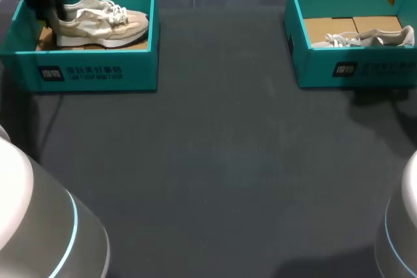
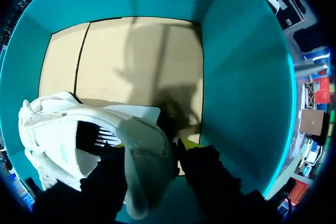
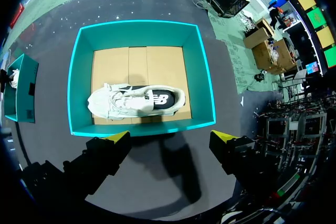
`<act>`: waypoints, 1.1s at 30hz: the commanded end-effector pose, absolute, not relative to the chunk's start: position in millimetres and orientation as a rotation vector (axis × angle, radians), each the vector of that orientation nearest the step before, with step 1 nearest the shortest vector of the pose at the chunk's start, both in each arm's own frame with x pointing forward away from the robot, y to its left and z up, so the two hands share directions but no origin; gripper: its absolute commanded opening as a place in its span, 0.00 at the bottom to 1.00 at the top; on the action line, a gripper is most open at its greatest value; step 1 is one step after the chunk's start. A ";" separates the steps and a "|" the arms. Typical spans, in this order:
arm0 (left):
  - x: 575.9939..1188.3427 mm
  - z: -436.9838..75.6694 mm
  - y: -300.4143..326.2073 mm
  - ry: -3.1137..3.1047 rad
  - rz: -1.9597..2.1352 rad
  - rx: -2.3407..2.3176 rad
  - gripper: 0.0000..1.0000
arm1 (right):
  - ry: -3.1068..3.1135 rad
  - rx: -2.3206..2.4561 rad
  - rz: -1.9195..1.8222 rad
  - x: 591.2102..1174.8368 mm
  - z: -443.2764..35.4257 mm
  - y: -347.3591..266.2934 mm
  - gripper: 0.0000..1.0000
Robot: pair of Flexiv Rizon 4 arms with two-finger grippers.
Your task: Take the shoe out of the shoebox, open the shoe tongue, remove and reinsert the insole, then place the shoe into the shoebox
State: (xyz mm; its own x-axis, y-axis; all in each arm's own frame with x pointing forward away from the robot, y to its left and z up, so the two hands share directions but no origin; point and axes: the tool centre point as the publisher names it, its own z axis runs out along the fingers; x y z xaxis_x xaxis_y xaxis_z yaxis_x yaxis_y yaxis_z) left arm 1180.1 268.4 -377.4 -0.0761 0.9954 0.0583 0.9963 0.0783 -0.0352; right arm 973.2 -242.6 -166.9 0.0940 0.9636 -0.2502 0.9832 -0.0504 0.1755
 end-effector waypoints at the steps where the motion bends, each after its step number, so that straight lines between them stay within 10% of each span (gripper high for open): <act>1: 1175.7 -374.7 265.5 -2.257 -0.024 -2.092 0.00 | 1.929 2.079 -0.094 973.0 -166.6 -242.2 1.00; 33: 1153.6 -223.6 286.4 -2.319 -0.195 -2.075 0.00 | 1.929 2.079 -0.094 973.0 -166.6 -242.2 1.00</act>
State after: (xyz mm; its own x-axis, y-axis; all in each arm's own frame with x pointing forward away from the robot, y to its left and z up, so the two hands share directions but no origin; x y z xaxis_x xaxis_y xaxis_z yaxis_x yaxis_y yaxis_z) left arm 1171.7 291.8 -260.0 -0.1100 0.9899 0.0889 0.9930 0.1056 0.0525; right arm 973.1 -242.6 -166.8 0.0940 0.9636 -0.2504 0.9832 -0.0503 0.1754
